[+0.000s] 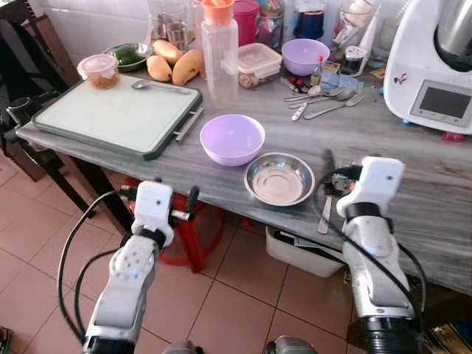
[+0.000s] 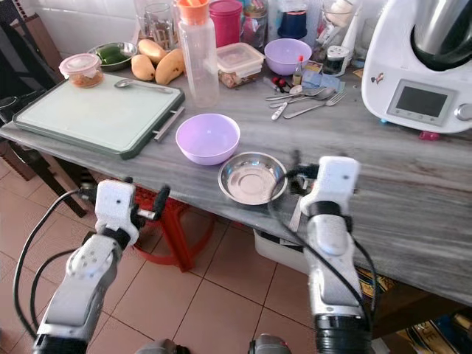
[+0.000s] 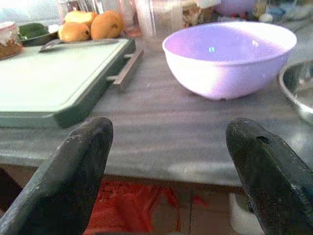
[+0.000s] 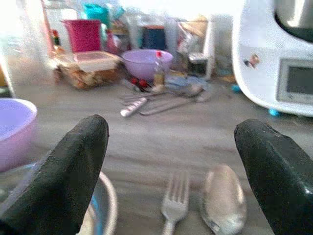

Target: Setting the table

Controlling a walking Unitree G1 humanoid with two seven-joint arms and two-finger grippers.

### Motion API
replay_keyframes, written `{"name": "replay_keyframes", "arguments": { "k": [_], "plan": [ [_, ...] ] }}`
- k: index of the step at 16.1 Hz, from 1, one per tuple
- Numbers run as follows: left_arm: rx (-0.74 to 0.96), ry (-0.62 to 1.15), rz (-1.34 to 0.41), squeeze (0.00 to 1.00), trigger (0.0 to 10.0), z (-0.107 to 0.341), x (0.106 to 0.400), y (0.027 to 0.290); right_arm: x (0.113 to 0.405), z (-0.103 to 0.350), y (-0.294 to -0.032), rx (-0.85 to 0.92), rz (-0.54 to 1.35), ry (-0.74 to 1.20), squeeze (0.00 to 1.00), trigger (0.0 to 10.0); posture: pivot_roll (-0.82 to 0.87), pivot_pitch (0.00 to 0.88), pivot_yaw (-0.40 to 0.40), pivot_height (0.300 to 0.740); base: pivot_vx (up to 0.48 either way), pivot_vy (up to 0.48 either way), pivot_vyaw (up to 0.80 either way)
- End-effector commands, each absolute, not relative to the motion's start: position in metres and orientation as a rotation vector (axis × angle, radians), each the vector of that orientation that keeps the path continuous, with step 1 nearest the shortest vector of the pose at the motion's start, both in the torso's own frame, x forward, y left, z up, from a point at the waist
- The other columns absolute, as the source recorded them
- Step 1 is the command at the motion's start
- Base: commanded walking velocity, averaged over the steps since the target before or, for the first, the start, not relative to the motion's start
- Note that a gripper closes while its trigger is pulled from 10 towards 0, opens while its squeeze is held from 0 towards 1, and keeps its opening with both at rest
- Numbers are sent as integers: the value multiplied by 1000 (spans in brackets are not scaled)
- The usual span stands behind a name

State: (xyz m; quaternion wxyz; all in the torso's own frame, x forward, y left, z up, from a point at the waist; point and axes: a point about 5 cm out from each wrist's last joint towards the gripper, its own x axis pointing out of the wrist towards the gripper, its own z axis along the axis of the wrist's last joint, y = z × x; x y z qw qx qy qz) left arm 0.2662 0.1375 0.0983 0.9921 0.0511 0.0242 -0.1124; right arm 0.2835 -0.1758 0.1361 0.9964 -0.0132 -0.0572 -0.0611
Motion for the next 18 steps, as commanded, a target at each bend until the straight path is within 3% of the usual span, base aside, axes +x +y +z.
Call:
{"name": "replay_keyframes", "arguments": {
  "k": [1, 9, 18],
  "plan": [
    [112, 48, -207, 0, 10000, 97, 268, 140, 283, 142, -176, -34, -128, -142, 0, 10000, -43, 0, 32, 740, 0, 0, 0],
    [69, 28, -124, 0, 10000, 97, 273, 139, 275, 137, -181, -57, -113, -119, 0, 10000, -33, 0, -14, 740, 0, 0, -759],
    [73, 7, -104, 0, 10000, 99, 281, 141, 273, 134, -184, -65, -120, -122, 0, 10000, -36, 0, 6, 740, -242, 0, 0]
  ]
}}
